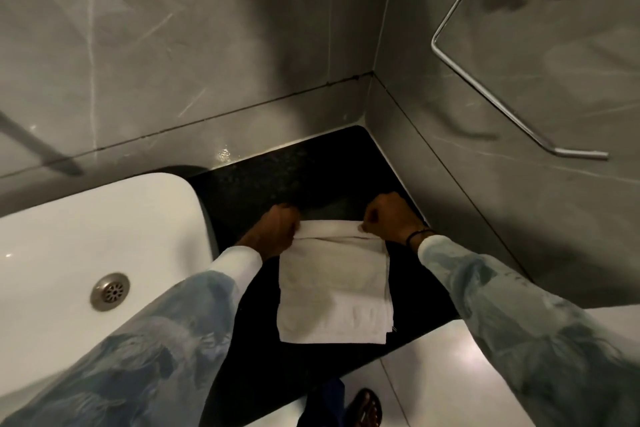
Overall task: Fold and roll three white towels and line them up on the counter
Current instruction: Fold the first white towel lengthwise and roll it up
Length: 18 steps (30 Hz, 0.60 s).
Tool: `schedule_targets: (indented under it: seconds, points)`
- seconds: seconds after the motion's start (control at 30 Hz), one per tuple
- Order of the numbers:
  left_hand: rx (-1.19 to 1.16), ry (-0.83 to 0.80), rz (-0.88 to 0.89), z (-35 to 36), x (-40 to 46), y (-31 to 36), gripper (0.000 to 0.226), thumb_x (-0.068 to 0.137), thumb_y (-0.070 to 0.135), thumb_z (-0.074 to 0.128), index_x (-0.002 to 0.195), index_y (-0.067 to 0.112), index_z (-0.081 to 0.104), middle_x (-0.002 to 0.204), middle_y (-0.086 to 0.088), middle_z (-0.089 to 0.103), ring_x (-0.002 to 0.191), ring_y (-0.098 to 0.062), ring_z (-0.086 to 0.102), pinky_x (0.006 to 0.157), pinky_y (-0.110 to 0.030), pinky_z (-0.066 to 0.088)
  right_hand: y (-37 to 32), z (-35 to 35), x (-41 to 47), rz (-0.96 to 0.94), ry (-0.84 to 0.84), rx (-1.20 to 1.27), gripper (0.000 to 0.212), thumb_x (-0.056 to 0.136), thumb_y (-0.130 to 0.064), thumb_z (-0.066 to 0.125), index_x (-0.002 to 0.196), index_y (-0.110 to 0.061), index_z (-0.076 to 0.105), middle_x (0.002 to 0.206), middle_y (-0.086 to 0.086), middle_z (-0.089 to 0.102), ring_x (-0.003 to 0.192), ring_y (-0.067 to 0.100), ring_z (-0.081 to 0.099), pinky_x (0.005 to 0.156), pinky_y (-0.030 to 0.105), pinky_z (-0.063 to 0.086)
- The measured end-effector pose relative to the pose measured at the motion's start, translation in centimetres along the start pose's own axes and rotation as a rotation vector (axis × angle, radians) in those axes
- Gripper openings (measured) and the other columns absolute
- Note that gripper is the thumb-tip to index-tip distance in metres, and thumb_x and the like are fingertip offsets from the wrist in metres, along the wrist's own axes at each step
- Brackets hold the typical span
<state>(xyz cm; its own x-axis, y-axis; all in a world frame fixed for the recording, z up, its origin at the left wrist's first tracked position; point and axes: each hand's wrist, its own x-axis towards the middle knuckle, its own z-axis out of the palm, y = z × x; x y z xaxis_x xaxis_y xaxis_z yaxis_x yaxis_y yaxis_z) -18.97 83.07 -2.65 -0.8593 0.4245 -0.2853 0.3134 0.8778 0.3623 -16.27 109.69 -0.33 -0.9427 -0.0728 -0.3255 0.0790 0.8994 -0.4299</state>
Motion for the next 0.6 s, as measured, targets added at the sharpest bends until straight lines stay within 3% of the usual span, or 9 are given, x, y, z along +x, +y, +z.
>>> schedule_targets:
  seconds: [0.07, 0.13, 0.27, 0.43, 0.6]
  points:
    - [-0.072, -0.01, -0.069, 0.0, 0.7, -0.4, 0.038, 0.08, 0.005, 0.063, 0.116, 0.015, 0.057, 0.112, -0.012, 0.061, 0.099, -0.03, 0.063, 0.088, -0.04, 0.055, -0.6, -0.3, 0.5, -0.006, -0.015, 0.005, 0.034, 0.069, -0.031, 0.084, 0.097, -0.017, 0.071, 0.095, 0.006, 0.072, 0.088, 0.023, 0.068, 0.084, 0.035, 0.056]
    - [-0.05, -0.051, -0.098, -0.2, 1.7, -0.6, 0.041, 0.077, 0.009, 0.066, 0.117, 0.016, 0.06, 0.118, -0.012, 0.061, 0.103, -0.031, 0.062, 0.091, -0.04, 0.053, -0.8, -0.3, 0.9, -0.017, -0.066, -0.063, 0.04, 0.072, -0.034, 0.081, 0.107, -0.018, 0.071, 0.108, 0.007, 0.07, 0.1, 0.026, 0.066, 0.09, 0.037, 0.054]
    - [-0.023, -0.069, -0.12, 0.3, 1.5, -0.3, 0.034, 0.07, 0.012, 0.074, 0.103, 0.015, 0.065, 0.117, -0.01, 0.06, 0.102, -0.031, 0.061, 0.089, -0.038, 0.053, -0.1, 0.3, 0.3, -0.002, -0.143, -0.055, 0.031, 0.072, -0.037, 0.082, 0.096, -0.019, 0.074, 0.103, 0.004, 0.072, 0.094, 0.022, 0.067, 0.086, 0.037, 0.055]
    - [-0.063, -0.02, -0.101, 1.1, -0.1, 0.4, 0.03, 0.064, 0.004, 0.072, 0.091, 0.014, 0.064, 0.11, -0.011, 0.061, 0.1, -0.032, 0.06, 0.081, -0.036, 0.054, -0.4, 1.9, -1.7, -0.001, -0.034, -0.039, 0.025, 0.067, -0.029, 0.085, 0.074, -0.016, 0.064, 0.094, 0.006, 0.067, 0.086, 0.025, 0.063, 0.076, 0.032, 0.053]
    - [-0.057, 0.202, 0.015, 2.7, -4.0, 1.4, 0.04, 0.06, -0.002, 0.074, 0.097, 0.006, 0.062, 0.114, -0.018, 0.058, 0.101, -0.036, 0.055, 0.078, -0.035, 0.05, -0.3, 3.3, -3.7, -0.091, 0.023, -0.084, 0.031, 0.069, -0.029, 0.083, 0.071, -0.014, 0.056, 0.093, 0.01, 0.063, 0.087, 0.028, 0.06, 0.07, 0.026, 0.041]
